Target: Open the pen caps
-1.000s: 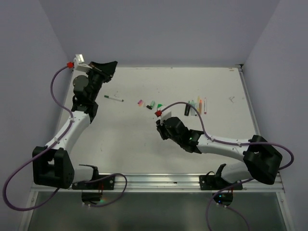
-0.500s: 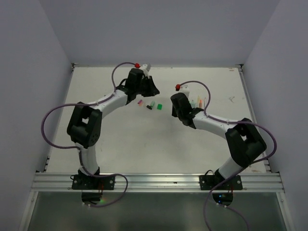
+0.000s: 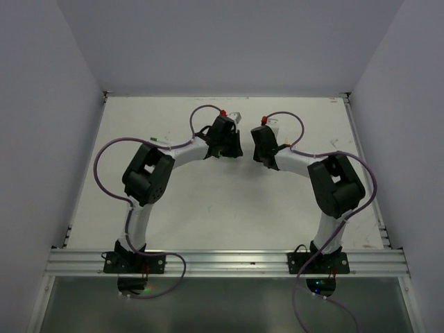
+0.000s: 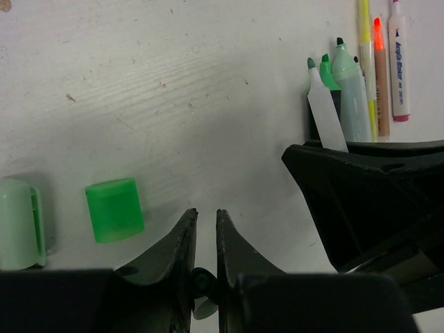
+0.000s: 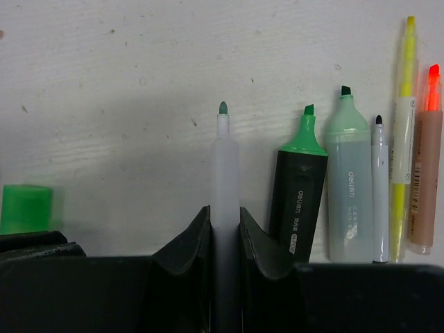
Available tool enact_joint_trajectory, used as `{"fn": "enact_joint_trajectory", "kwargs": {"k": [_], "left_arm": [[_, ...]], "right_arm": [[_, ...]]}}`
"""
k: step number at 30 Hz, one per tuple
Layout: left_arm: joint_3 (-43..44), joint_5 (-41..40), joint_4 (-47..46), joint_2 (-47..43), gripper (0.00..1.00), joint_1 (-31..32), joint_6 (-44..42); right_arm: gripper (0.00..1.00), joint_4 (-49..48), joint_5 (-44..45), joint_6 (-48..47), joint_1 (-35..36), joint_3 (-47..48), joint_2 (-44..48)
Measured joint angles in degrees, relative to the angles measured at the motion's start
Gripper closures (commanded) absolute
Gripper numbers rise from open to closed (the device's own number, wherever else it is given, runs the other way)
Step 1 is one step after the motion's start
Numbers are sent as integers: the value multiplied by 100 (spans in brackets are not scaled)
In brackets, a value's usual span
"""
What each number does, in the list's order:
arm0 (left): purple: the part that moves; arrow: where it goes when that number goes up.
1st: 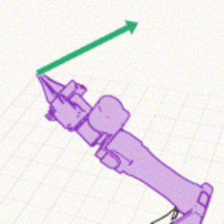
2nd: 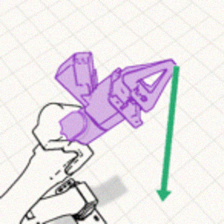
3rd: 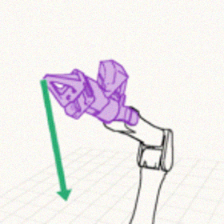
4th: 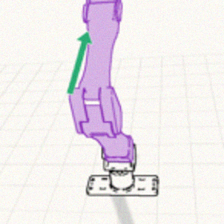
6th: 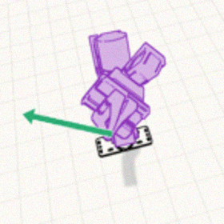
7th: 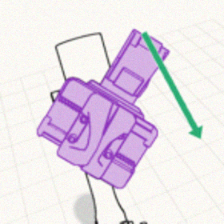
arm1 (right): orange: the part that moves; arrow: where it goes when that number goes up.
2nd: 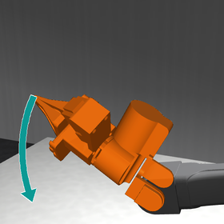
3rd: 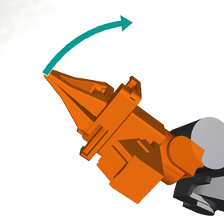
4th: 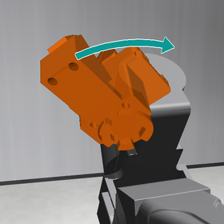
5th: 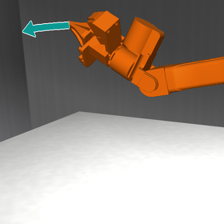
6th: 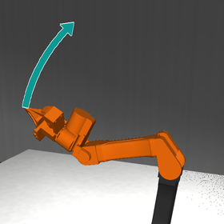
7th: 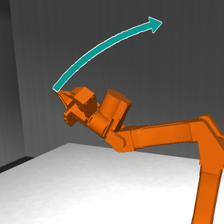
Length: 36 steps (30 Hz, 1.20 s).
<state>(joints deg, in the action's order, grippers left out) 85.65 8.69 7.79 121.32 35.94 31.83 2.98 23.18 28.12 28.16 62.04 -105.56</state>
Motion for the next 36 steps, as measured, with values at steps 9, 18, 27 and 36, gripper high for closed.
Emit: {"fn": "enact_joint_trajectory", "kwargs": {"k": [9, 18, 27, 36], "left_arm": [[74, -413, -111, 365, 95, 20, 4], [144, -756, -195, 433, 80, 26, 2], [203, -988, -219, 439, 50, 44, -13], [227, -1064, -57, 313, 30, 57, -15]], "right_arm": [[85, 24, -72, 37, -136, 44, -271], [69, 22, -76, 87, -168, 105, -317], [62, 9, -79, 83, -197, 105, -319], [46, 96, -361, -46, -203, -131, 492]]}}
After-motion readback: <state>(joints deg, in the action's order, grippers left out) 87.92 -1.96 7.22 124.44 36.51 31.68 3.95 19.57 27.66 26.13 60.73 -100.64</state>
